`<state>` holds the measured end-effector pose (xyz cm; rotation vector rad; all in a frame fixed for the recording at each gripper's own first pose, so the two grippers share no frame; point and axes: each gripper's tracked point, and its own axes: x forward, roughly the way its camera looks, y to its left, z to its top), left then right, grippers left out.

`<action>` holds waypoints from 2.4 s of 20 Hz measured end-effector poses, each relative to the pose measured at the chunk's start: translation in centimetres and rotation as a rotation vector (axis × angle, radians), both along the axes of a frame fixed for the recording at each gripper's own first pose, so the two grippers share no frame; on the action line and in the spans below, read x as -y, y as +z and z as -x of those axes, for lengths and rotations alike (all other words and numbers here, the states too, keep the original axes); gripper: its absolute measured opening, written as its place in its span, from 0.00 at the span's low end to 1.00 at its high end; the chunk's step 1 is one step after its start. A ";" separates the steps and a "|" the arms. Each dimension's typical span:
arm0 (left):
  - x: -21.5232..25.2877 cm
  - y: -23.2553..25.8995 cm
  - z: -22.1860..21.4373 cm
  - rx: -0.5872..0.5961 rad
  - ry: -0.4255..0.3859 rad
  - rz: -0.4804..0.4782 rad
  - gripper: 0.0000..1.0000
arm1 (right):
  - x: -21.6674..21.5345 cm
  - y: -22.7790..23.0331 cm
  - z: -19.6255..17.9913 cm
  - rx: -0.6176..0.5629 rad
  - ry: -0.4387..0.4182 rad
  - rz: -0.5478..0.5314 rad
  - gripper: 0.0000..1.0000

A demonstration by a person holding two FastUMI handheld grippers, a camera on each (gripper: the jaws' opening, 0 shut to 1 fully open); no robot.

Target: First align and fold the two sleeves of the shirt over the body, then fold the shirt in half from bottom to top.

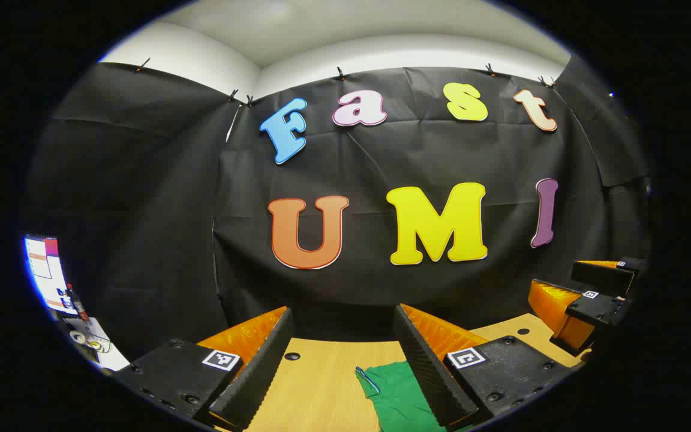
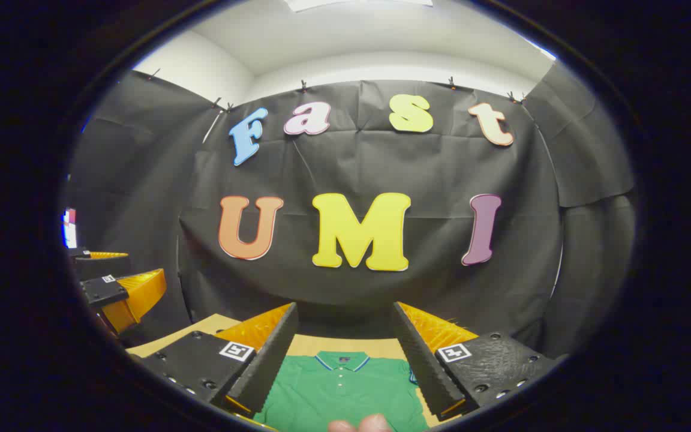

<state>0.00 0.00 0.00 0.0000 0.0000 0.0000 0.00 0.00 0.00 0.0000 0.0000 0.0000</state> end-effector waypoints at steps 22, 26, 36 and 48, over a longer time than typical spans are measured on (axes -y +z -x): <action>1.7 -0.5 0.1 0.002 -0.003 0.019 1.00 | 1.9 -0.4 0.2 -0.023 0.003 0.021 0.95; 2.7 -0.1 -0.3 0.009 -0.012 0.017 1.00 | 3.7 -0.2 0.0 -0.019 -0.017 0.016 0.94; 7.6 -0.9 -2.7 -0.006 -0.074 0.020 1.00 | 12.4 -3.4 -1.7 -0.098 -0.120 0.001 0.95; 10.5 -1.0 -4.5 -0.029 -0.088 -0.006 1.00 | 18.7 -15.3 -6.9 -0.360 -0.121 0.068 0.95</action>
